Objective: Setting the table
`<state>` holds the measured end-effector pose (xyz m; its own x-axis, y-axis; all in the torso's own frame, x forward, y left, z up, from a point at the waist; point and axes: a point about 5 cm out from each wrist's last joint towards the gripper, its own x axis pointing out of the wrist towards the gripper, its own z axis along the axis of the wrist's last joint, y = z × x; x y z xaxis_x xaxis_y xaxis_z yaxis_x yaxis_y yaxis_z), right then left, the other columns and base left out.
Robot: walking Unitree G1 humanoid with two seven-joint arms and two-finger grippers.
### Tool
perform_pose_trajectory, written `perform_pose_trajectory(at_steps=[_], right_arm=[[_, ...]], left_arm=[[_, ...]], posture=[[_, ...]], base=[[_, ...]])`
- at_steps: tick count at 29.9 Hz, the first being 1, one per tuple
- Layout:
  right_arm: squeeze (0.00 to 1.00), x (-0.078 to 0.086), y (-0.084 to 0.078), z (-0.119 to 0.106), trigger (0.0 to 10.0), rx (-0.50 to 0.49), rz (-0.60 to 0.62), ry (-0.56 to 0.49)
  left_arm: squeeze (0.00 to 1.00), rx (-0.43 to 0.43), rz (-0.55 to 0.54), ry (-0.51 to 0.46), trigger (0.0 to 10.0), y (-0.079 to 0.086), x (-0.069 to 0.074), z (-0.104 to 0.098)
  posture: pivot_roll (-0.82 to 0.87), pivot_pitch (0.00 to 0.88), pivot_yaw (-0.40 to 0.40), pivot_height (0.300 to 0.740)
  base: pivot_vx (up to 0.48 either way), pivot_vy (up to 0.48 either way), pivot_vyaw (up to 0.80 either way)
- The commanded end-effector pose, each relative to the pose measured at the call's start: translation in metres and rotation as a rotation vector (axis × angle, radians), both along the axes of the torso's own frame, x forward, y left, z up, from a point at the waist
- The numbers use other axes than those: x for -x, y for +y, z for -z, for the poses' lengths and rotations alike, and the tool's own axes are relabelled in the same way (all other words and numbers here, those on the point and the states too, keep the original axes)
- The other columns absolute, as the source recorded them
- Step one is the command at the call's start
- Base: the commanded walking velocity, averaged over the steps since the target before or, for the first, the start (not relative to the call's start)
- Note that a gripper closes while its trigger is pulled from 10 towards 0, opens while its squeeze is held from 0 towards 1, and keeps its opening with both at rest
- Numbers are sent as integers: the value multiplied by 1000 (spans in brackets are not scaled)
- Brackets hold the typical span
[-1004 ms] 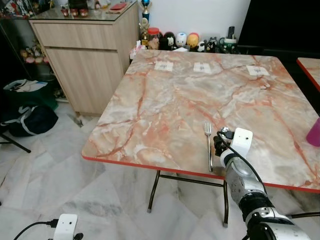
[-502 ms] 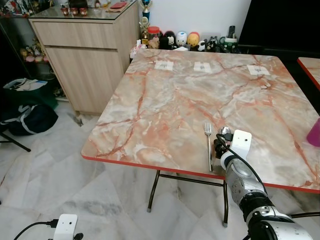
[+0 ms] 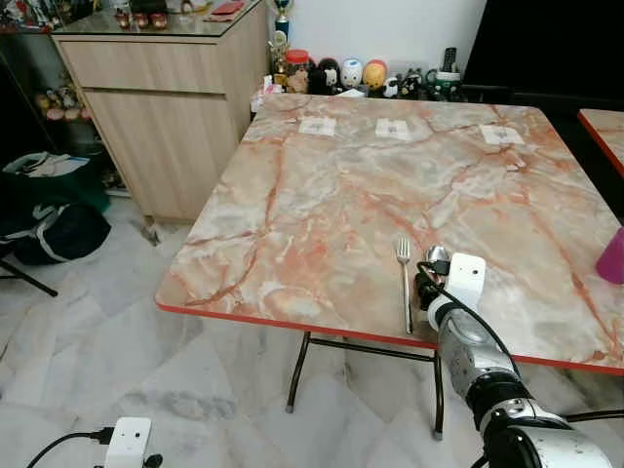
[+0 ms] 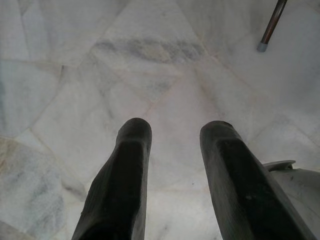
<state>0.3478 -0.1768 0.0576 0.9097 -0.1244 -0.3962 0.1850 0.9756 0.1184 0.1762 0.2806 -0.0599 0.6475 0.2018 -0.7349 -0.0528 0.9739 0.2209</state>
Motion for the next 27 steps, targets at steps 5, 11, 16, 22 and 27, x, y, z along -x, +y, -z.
perform_pose_trajectory(at_steps=[5, 11, 16, 22, 27], right_arm=[[0, 4, 6, 9, 0, -16, -20, 43], [0, 6, 7, 11, 0, -17, -25, 49], [0, 7, 7, 12, 0, -16, -27, 52], [0, 9, 7, 14, 0, -15, -27, 57], [0, 10, 8, 17, 0, -18, -30, 61]], left_arm=[[0, 9, -1, 21, 10000, 0, 4, 2], [0, 13, -1, 22, 10000, 0, 4, 2], [0, 15, 0, 23, 10000, 0, 4, 3], [0, 15, 1, 25, 10000, 0, 4, 3], [0, 17, 1, 27, 10000, 0, 5, 3]], posture=[[102, 31, -5, 740], [102, 32, -7, 740], [102, 32, -7, 740], [102, 29, -9, 740], [101, 27, -9, 740]], base=[[0, 0, 0], [0, 0, 0], [0, 0, 0], [0, 0, 0], [0, 0, 0]])
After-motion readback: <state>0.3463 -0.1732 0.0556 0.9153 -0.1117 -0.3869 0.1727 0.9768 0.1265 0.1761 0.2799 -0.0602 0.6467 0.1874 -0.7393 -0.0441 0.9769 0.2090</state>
